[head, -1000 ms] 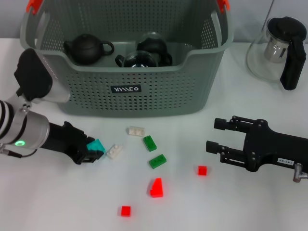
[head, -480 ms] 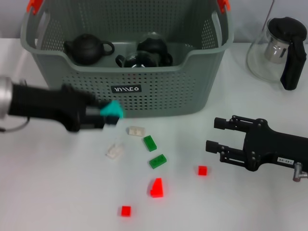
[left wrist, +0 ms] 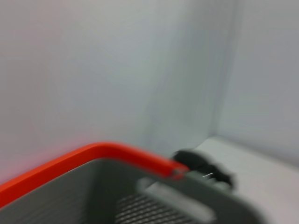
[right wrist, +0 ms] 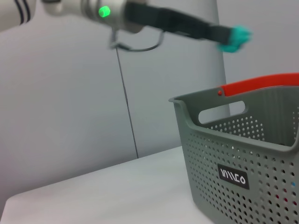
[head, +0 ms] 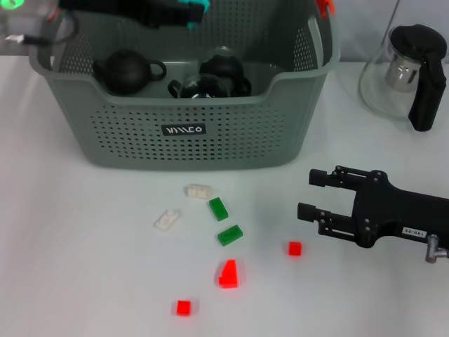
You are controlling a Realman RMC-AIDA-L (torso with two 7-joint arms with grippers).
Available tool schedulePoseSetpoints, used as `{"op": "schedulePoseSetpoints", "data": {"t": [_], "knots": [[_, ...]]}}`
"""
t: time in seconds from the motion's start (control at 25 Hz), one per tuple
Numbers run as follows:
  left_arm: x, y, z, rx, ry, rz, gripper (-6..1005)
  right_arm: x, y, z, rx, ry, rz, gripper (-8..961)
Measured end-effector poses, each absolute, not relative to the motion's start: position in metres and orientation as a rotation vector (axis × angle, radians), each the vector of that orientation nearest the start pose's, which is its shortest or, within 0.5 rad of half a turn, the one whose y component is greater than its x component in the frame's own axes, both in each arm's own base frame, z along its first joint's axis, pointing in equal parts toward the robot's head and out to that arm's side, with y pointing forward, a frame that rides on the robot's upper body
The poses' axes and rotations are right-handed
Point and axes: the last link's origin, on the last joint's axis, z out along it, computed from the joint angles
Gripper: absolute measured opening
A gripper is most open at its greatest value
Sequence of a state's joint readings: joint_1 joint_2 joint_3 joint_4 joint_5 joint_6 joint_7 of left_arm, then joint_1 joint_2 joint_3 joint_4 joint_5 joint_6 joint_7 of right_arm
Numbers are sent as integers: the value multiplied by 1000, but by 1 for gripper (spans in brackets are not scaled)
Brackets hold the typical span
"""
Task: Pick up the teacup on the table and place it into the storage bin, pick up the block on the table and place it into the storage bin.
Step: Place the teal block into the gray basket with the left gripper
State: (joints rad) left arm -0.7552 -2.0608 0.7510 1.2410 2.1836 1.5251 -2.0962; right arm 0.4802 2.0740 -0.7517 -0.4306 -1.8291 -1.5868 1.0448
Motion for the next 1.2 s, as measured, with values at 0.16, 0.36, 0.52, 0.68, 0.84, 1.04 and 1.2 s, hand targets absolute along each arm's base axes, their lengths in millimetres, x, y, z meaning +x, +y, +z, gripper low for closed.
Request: {"op": "schedulePoseSetpoints", "data": {"t": [0.16, 0.36, 0.52, 0.68, 0.84, 1.04, 1.2], "knots": [[-131, 439, 65, -2515, -659, -239, 402, 269, 297, -30, -2701, 440, 904, 683], [-133, 446, 34, -2524, -656, -100, 406, 267, 298, -30, -2702, 434, 907, 684], [-138, 447, 25, -2519, -673, -64, 415, 268, 298, -30, -2702, 435, 906, 684], [-143, 451, 16, -2503, -717, -61, 424, 268, 298, -30, -2701, 434, 906, 684], [-144, 453, 11, -2502, -741, -58, 433, 268, 297, -30, -2701, 432, 905, 684], [-142, 454, 11, -2492, -749, -68, 444, 268, 297, -30, -2702, 432, 905, 684], [-139, 454, 18, -2470, -743, -102, 453, 269, 297, -30, -2701, 434, 905, 684]]}}
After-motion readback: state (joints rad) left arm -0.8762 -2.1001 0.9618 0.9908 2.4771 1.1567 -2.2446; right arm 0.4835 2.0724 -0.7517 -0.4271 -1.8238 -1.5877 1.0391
